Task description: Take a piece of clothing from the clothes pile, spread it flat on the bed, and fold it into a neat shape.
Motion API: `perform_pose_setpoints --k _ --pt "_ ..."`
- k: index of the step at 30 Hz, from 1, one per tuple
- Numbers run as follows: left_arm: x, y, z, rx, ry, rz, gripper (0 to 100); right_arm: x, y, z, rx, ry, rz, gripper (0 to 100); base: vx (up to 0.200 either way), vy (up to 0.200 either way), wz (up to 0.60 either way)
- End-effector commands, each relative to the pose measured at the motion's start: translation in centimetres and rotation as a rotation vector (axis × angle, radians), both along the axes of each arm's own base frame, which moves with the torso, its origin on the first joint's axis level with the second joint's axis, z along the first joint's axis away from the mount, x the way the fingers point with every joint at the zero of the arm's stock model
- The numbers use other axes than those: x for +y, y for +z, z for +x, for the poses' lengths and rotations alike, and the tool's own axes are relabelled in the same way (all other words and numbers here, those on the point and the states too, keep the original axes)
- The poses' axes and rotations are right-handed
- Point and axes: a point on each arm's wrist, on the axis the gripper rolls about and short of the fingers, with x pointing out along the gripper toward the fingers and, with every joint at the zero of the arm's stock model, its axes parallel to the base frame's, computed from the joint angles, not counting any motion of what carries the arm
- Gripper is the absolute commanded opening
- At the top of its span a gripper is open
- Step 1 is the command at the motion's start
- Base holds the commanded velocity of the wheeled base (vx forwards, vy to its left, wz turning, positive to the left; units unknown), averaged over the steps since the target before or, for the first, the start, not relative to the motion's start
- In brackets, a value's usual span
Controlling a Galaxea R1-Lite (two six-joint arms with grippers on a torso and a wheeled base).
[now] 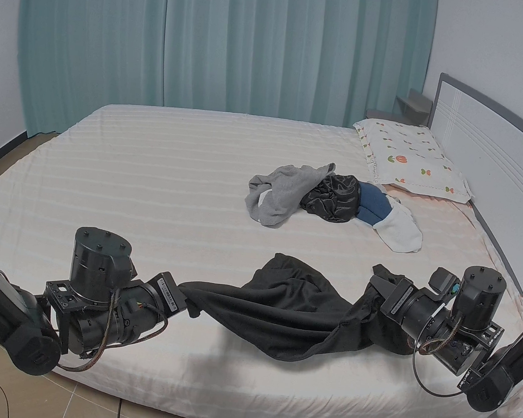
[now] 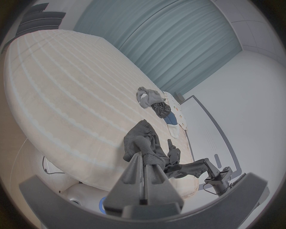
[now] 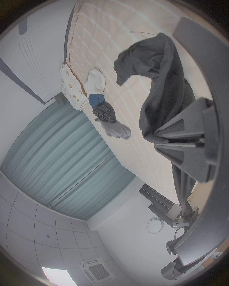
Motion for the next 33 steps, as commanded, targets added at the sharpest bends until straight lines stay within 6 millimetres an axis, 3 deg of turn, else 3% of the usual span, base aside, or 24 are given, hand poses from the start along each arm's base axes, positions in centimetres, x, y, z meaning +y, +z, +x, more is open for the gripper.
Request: perform_pose_setpoints --k 1,33 --pt "0.48 0.85 -0.69 -0.024 0.001 -0.018 0 0.13 -0.13 -0.15 0.000 0.009 0.000 0 0.000 0.200 0.00" --pt "0.96 0.38 -0.46 -0.010 0.020 -0.006 0 0.09 -0.47 0.06 0.004 0.003 0.013 0 0.000 0.200 0.00"
